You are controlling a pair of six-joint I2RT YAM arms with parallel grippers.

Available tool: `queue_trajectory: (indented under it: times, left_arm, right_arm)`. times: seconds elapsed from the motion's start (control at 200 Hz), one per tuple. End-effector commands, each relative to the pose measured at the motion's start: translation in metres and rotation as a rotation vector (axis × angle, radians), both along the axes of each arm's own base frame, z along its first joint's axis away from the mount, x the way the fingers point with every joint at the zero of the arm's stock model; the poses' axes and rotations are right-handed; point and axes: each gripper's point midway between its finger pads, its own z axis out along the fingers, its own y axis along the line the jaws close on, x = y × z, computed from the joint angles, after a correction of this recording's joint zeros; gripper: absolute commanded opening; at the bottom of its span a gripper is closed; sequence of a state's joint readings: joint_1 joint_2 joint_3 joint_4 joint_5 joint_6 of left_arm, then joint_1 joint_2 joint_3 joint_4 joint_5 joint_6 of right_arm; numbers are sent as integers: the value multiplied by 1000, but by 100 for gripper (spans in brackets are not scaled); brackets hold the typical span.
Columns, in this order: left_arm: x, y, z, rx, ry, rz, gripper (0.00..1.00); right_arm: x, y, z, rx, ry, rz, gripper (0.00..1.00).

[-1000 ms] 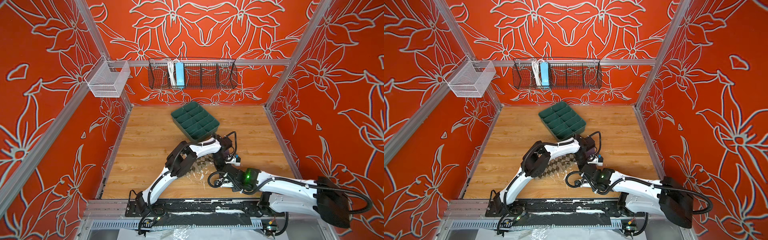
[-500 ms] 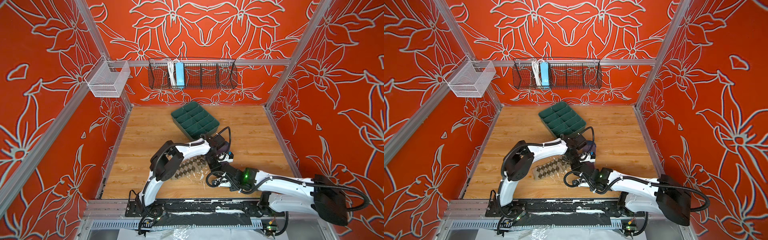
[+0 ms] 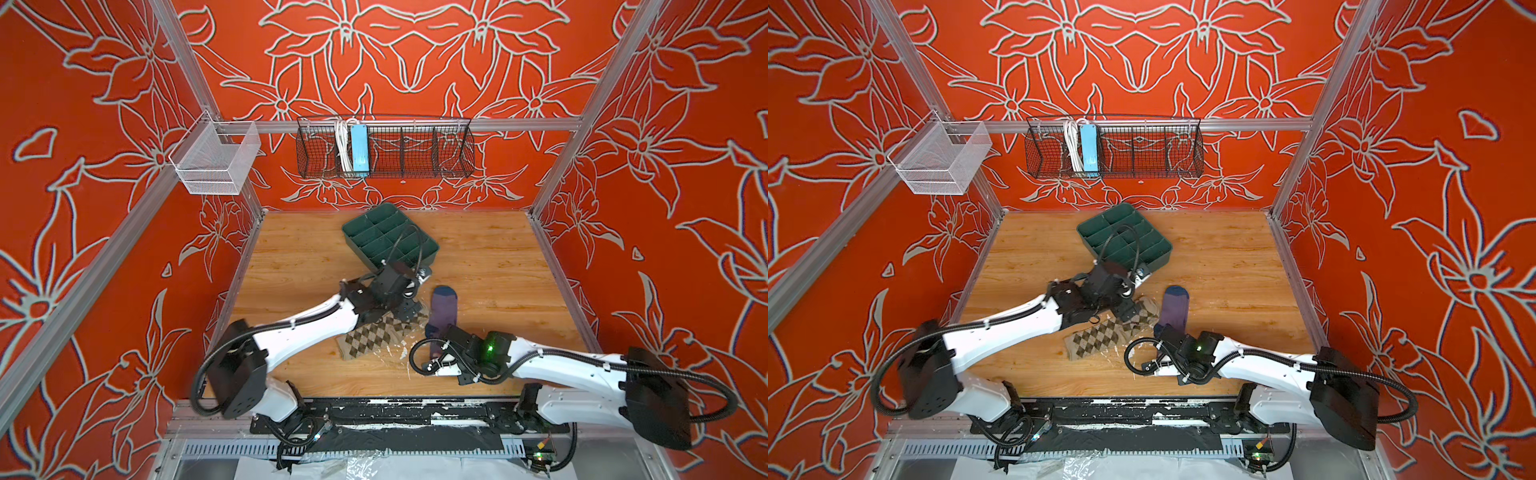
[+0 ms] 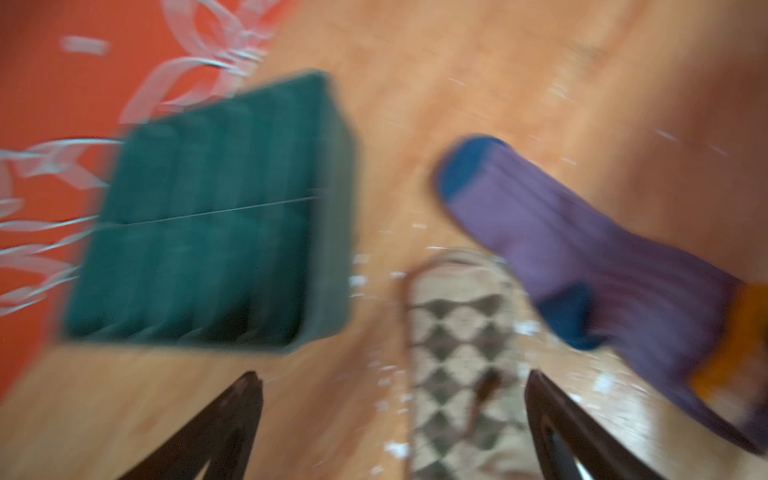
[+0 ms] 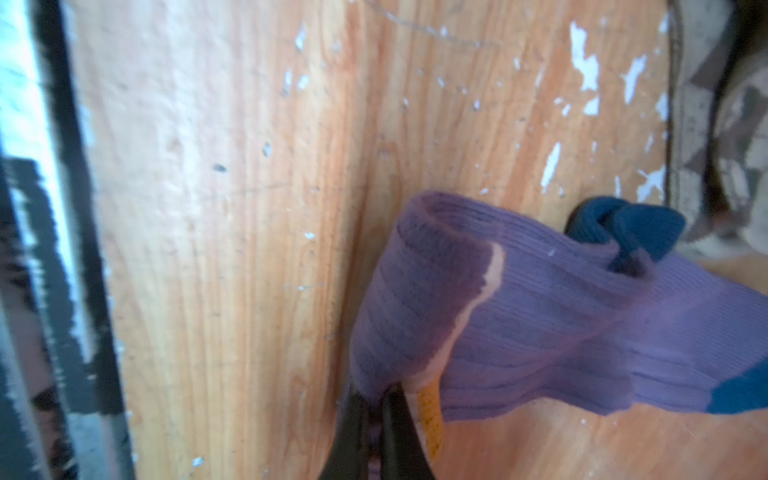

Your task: Roll the socks

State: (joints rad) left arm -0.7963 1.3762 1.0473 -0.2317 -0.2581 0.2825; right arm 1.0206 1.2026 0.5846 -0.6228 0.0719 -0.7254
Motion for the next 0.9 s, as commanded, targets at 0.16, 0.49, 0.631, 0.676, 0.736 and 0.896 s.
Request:
queue_trajectory:
  times: [0.16, 0.49, 0.631, 0.676, 0.736, 0.896]
  left_arm:
    - [-51, 26, 96, -62, -280, -298, 97]
    - [-137, -19, -15, 512, -580, -723, 99]
    - [-170, -47, -68, 538, -618, -837, 100]
    - [-175, -55, -74, 513, -613, -847, 100]
    - [-175, -67, -75, 471, -609, -829, 99]
    - [-164, -94, -90, 497, -590, -791, 93]
  right_arm:
    - [-43, 0, -15, -98, 440, -66, 0]
    - [-14, 10, -22, -105, 605, -207, 0]
    - [1, 9, -30, -97, 620, -251, 0]
    - [5, 10, -32, -89, 619, -257, 0]
    - [8, 10, -35, -80, 621, -264, 0]
    - [16, 8, -38, -65, 620, -284, 0]
